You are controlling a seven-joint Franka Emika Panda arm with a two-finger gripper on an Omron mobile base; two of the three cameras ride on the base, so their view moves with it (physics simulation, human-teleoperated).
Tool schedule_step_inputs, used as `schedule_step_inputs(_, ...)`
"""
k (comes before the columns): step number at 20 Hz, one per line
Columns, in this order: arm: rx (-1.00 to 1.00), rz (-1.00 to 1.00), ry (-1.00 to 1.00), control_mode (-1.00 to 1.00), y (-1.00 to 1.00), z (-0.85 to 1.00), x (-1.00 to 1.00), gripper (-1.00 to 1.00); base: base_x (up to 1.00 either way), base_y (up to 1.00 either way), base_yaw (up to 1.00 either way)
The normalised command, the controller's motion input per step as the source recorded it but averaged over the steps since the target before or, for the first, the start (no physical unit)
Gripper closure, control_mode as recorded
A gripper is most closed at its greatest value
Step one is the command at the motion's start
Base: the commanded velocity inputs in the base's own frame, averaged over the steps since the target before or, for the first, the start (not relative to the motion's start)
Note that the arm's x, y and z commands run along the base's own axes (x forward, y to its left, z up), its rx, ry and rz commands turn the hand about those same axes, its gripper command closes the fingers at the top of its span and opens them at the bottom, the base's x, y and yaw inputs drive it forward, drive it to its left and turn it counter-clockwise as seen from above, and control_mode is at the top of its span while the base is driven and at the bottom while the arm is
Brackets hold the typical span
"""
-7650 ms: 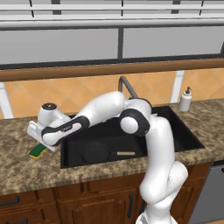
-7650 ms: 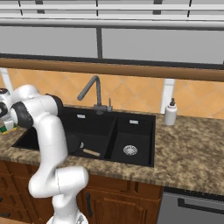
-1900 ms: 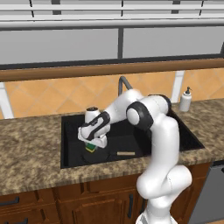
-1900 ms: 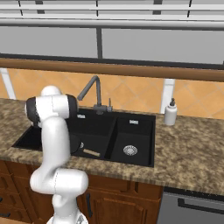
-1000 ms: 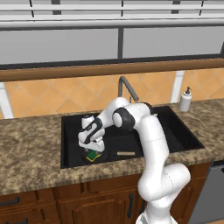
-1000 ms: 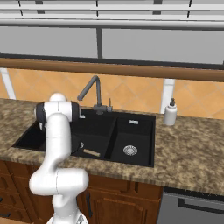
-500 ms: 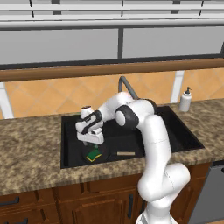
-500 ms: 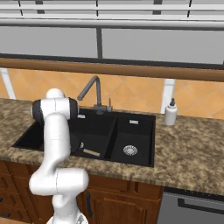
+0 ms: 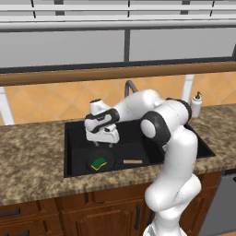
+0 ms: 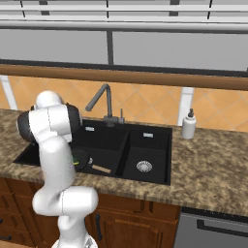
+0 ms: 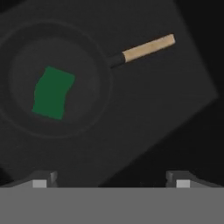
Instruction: Pick the pan and sponge and place them into the sink. Then turn on the water.
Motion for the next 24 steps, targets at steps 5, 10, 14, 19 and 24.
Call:
schedule_step_inputs(5, 0.0, 0.21, -0.1, -1.0, -0.42, 1.0, -0.71, -1.0, 0.0, 0.0, 0.0)
schedule_step_inputs(10, 0.0, 0.09, -0.23, -1.0, -0.34, 0.89, -0.77, -1.0, 0.0, 0.0, 0.0)
schedule_step_inputs(14, 0.01, 0.02, -0.24, -1.0, -0.58, 0.62, -0.31, -1.0, 0.0, 0.0, 0.0)
schedule_step_inputs(19, 0.0, 0.1, -0.25, -1.0, -0.66, 0.54, -0.42, -1.0, 0.0, 0.0, 0.0)
schedule_step_inputs(24, 0.0, 0.17, -0.07, -1.0, -0.71, 0.45, -0.28, -1.0, 0.0, 0.0, 0.0)
